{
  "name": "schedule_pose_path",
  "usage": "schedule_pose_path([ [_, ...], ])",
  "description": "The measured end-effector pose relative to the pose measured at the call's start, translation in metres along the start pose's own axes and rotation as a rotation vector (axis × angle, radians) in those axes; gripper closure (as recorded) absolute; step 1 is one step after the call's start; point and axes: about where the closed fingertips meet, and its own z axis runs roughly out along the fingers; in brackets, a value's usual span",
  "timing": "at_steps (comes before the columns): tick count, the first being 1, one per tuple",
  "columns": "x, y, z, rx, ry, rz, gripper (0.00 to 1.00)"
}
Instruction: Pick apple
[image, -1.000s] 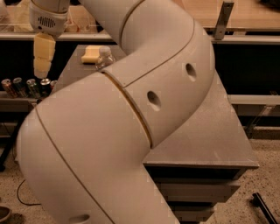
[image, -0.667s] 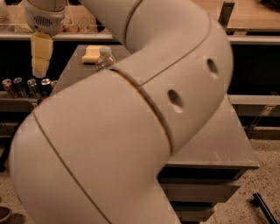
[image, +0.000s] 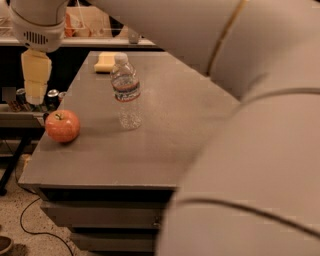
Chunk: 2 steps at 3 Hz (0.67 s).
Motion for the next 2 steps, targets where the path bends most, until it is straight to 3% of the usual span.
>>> schedule_pose_path([
  [1, 0.018, 0.039, -0.019, 0.016, 0.013, -0.003, 0.0],
  [2, 0.026, 0.065, -0.021, -0.02, 0.069, -0.005, 0.0],
])
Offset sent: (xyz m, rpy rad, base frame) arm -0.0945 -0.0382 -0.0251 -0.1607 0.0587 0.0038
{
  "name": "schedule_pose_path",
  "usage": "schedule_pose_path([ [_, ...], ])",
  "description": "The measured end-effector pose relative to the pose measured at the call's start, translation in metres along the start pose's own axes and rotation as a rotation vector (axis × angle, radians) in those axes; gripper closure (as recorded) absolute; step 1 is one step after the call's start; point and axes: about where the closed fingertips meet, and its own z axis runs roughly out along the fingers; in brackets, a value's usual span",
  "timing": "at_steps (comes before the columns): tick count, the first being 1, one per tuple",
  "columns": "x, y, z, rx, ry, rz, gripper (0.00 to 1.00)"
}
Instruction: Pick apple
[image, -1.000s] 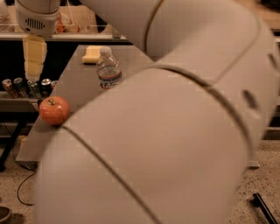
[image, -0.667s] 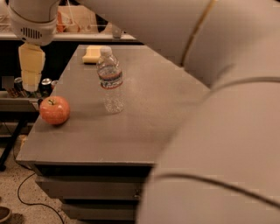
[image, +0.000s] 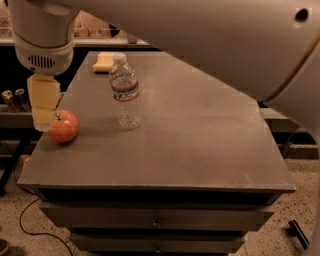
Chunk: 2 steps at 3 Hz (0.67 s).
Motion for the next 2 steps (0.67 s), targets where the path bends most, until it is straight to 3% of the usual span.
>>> schedule_pose_path([
  [1, 0.0, 0.008, 0.016, -0.068, 0.095, 0.009, 0.0],
  [2, -0.012, 0.008, 0.042, -0.102, 0.244, 0.03, 0.0],
])
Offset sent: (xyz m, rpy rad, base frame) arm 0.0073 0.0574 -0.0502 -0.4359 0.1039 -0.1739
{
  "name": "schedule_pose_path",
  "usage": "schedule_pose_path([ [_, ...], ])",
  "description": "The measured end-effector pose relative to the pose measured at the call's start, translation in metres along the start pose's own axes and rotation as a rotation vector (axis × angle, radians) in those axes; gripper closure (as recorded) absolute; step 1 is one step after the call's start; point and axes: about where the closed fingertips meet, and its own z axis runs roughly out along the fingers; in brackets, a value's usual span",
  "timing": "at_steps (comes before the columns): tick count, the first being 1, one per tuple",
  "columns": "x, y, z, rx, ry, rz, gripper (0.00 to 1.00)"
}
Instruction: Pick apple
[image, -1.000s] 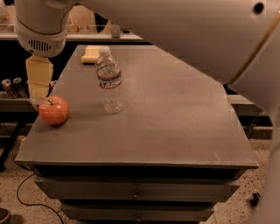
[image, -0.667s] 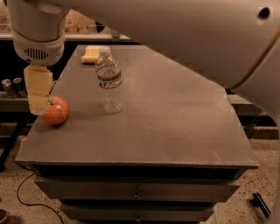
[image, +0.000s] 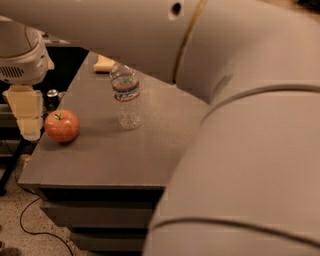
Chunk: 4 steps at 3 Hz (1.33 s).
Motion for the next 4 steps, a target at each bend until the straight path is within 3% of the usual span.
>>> schedule_pose_path([
  [1, -0.01, -0.012, 0.02, -0.031, 0.125, 0.045, 0.0],
  [2, -0.016, -0.029, 0.039, -0.064, 0.182, 0.08, 0.0],
  [4, -0.018, -0.055, 0.059, -0.098, 0.17, 0.108, 0.0],
])
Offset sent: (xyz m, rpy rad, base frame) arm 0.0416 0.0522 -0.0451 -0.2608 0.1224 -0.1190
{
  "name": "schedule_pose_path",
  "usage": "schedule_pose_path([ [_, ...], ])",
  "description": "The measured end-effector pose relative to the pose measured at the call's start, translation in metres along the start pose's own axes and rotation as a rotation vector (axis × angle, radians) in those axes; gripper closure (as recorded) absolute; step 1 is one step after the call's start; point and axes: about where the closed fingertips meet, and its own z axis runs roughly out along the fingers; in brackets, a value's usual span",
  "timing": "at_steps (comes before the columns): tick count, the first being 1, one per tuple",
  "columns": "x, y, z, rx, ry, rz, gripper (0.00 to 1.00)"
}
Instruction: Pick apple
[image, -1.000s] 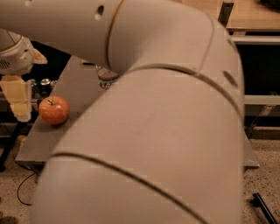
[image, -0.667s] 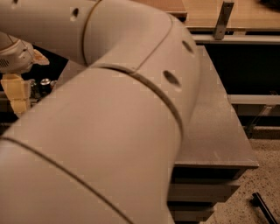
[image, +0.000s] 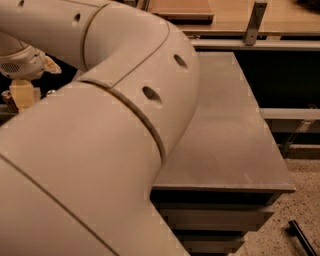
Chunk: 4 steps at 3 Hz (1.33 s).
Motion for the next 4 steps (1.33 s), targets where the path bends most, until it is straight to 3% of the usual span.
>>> schedule_pose_path([
  [1, 0.004, -0.008, 0.001, -0.007, -0.058, -0.007, 0.0],
  [2, 0.033, -0.013, -0.007, -0.007, -0.31, -0.092, 0.0],
  [3, 0.035, -0.005, -0.01, -0.016, -0.282, -0.091, 0.0],
  [4, 0.04, 0.023, -0.026, -0.017, -0.196, -0.106, 0.0],
])
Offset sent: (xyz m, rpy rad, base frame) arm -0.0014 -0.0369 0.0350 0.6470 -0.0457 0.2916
